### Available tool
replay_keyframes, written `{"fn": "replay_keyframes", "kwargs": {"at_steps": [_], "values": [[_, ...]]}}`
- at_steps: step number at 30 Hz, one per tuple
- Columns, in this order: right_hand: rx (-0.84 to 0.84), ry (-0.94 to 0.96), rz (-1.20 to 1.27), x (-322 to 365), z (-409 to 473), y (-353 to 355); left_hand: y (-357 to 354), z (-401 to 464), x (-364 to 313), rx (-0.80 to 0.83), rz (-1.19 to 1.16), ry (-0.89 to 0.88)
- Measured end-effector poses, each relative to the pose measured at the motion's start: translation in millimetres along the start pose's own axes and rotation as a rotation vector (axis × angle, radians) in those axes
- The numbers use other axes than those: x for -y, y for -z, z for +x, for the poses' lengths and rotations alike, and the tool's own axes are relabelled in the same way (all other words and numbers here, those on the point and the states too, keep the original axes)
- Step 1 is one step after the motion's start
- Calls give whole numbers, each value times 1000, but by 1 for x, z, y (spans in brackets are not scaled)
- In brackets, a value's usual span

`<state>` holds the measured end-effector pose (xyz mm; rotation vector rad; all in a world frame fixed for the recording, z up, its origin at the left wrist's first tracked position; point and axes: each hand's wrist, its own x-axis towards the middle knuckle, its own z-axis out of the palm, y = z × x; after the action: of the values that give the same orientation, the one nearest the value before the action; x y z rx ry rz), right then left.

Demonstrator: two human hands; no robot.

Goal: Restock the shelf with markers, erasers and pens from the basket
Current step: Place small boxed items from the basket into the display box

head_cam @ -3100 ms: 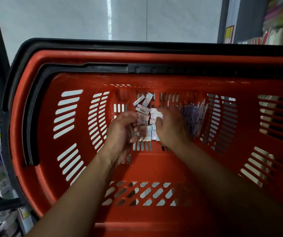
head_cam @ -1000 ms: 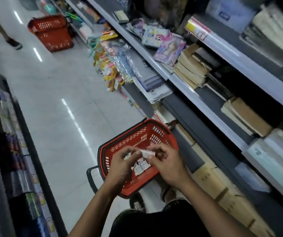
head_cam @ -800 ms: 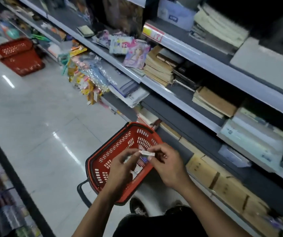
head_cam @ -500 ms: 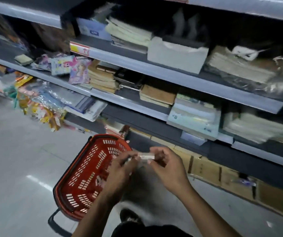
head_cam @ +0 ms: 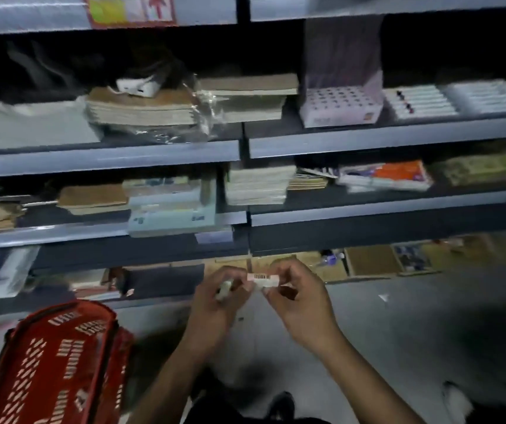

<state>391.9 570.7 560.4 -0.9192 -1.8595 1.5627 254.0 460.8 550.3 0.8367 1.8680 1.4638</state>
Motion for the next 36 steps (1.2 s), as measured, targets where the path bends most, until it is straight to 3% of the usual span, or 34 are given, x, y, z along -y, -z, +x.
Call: {"fn": "replay_keyframes", "kwargs": {"at_steps": [9,19,29,36], "values": [[-197,-128,196,-15,17,130,-132,58,-36,193,-23,-167],[-557,-264,535,-10,117,252,-273,170,-87,288,-79,-305],[-605,-167,552,4,161,365,-385,230,-149,418,-121,-381],[-621,-108,456,-8,186,478,-474,248,-177,357,-98,-346]]}}
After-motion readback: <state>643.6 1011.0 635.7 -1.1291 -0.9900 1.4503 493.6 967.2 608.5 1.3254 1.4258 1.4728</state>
